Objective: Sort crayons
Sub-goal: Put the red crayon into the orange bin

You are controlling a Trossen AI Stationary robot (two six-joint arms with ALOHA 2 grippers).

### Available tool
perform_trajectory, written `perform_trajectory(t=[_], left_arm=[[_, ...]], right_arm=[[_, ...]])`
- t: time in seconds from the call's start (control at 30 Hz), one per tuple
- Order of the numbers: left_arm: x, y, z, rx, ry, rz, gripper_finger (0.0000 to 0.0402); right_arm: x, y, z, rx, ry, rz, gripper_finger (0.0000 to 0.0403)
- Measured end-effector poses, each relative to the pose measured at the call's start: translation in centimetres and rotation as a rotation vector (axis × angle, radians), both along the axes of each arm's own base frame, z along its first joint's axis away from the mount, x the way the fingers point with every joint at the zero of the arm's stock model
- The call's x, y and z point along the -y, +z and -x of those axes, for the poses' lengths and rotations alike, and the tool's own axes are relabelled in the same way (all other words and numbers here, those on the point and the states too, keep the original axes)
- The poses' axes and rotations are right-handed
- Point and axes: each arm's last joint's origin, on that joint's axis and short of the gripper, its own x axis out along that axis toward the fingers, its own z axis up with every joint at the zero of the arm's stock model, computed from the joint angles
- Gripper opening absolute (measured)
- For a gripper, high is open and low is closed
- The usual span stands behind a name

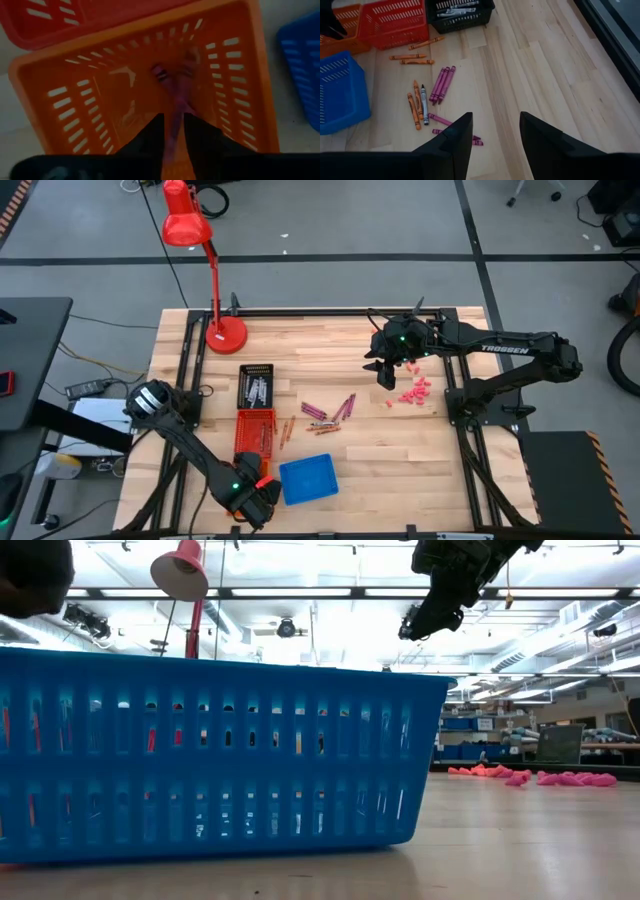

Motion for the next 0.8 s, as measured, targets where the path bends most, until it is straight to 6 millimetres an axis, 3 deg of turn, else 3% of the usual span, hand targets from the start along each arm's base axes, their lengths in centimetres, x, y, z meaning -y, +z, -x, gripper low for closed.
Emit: perform_trajectory(t=[0.2, 0.4, 0.53, 0.8], left_arm=[[-0.4, 1.3, 0.1, 0.021, -0.035, 0.03, 0.0129], [-1.2, 4.4, 0.0, 0.116, -0.014, 0.132, 0.0132], [-2.2, 6.2, -0.6, 0.189, -0.09, 0.173, 0.0132], [-5.3, 6.7, -3.1, 0.24, -0.178, 0.136, 0.0132]], right_arm=[[0.0, 0.0, 0.0, 0.001, 0.003, -0.003, 0.0167], [-0.1, 0.1, -0.1, 0.014, 0.028, -0.013, 0.0167], [0.0, 0.4, -0.3, 0.054, 0.031, -0.003, 0.0167], [0.0, 0.5, -0.5, 0.074, 0.033, 0.0, 0.0167]])
